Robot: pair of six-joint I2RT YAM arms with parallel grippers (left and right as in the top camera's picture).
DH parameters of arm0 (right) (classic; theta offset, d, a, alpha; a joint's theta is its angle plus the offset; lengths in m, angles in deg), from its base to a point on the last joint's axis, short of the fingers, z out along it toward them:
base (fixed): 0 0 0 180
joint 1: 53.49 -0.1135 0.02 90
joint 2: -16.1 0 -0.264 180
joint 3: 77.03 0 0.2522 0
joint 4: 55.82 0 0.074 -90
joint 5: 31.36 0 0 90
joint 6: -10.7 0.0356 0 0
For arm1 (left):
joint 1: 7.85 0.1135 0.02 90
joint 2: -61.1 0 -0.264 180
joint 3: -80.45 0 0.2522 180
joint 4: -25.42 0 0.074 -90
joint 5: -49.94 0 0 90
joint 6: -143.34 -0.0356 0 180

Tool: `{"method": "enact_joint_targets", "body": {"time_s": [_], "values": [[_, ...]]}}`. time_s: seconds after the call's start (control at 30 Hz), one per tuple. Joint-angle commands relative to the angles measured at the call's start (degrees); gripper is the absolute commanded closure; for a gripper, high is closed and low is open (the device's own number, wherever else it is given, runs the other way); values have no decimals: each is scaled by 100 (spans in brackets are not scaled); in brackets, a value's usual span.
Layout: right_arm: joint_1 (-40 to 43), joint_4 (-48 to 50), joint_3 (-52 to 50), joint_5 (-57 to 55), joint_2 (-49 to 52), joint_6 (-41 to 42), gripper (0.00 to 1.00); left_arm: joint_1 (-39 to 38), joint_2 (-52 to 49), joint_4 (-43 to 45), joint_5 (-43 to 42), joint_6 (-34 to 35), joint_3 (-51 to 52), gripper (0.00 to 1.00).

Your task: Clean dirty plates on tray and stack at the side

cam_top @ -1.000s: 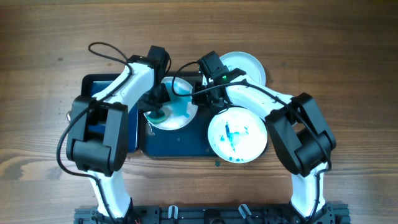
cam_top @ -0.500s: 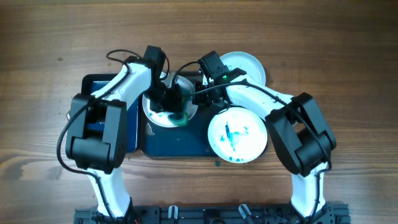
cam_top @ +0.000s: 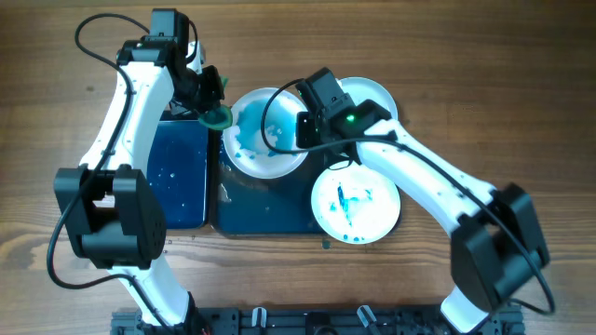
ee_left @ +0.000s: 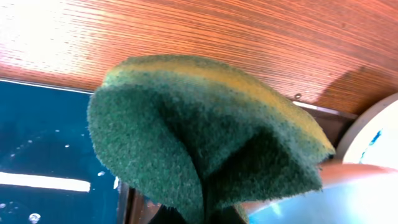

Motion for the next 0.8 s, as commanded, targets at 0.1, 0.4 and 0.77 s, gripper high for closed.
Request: {"method": "enact_joint_targets", "body": {"time_s": [0.1, 0.4, 0.77], "values": [[-866, -813, 50, -3233, -444, -409, 96, 11, 140, 15, 289, 52, -98, 96], [-2640, -1058, 48, -7663, -452, -793, 96, 11, 140, 11, 291, 52, -98, 96], [-2935, -166, 48, -8419, -470, -1851, 96, 13, 140, 11, 313, 52, -98, 96]]}}
